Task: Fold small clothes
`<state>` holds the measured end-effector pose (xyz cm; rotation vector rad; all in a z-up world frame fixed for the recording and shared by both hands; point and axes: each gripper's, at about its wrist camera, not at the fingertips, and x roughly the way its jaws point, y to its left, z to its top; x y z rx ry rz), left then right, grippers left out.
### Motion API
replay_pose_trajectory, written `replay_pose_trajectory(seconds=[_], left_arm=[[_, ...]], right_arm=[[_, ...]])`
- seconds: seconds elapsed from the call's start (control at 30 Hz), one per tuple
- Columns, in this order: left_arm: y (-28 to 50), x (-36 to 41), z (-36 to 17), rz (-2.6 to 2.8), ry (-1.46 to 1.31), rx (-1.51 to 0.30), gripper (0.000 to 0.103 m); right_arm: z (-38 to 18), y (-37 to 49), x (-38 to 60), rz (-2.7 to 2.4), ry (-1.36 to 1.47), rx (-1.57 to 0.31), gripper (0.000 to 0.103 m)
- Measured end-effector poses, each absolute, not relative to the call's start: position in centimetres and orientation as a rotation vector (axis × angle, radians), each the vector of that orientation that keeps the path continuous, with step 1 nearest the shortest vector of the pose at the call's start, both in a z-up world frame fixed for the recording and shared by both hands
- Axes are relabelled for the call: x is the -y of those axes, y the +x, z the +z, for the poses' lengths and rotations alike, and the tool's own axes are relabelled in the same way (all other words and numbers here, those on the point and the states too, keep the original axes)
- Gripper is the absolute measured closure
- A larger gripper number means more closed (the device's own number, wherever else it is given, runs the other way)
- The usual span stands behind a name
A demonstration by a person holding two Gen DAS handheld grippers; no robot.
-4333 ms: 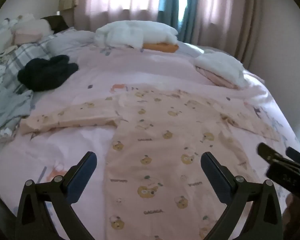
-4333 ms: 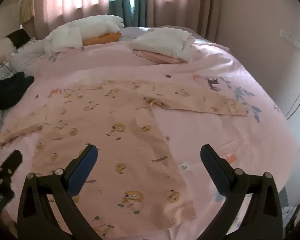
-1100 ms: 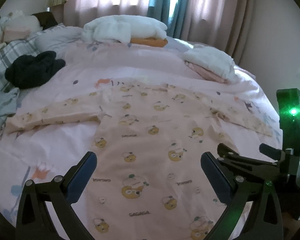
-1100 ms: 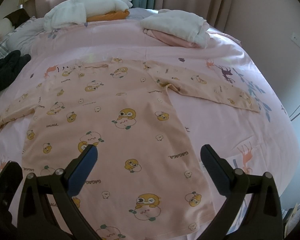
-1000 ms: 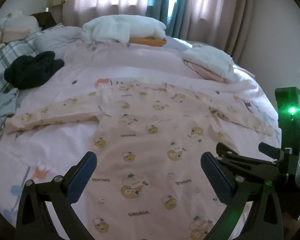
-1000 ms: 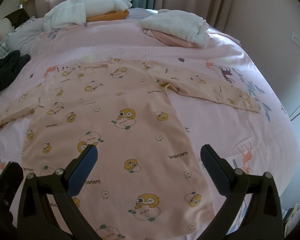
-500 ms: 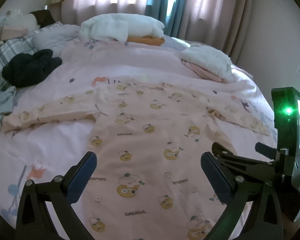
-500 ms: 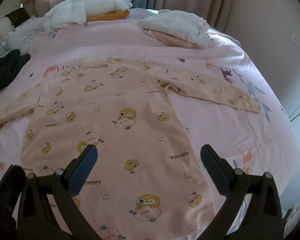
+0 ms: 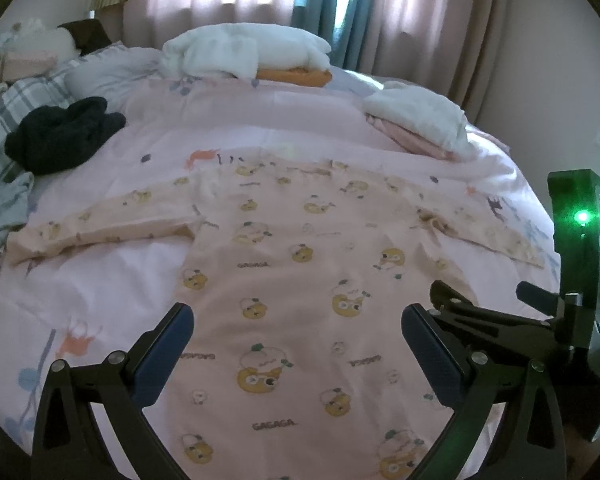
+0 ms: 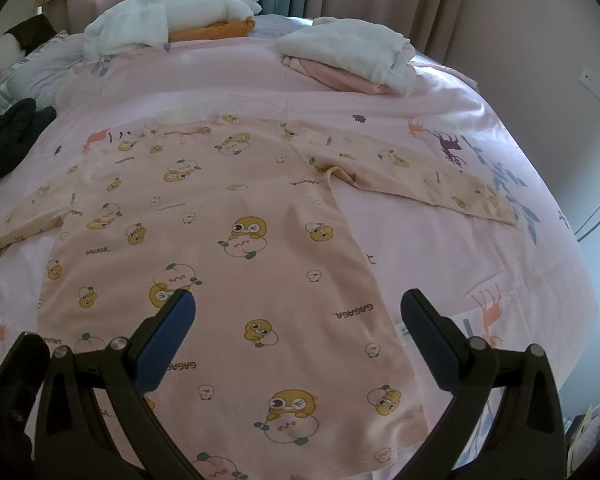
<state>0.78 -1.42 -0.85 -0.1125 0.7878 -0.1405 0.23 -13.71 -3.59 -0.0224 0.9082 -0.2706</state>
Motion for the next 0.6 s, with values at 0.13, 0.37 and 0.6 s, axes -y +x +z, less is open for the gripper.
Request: replay_pose_trajectory(seconds=[0.13,0.37,0.6], left_arm=[[0.8,1.6,-0.9,-0.141,-0.104,-0.795,0.000],[0.7,1.7,-1.0,-0.143,-0.101,-0.797,0.000],[1.0,1.8,-1.1,-0.126,-0.103,-0.806,0.000]], right_arm=[[-3.7,0.3,13.7,-0.271,-0.023,-0.910,0.000],[-3.8,0.2,13.7,-0.278,-0.020,-0.907,0.000],[-2.9,0.6,16.4,-0.217,0.079,-0.850,0.000]])
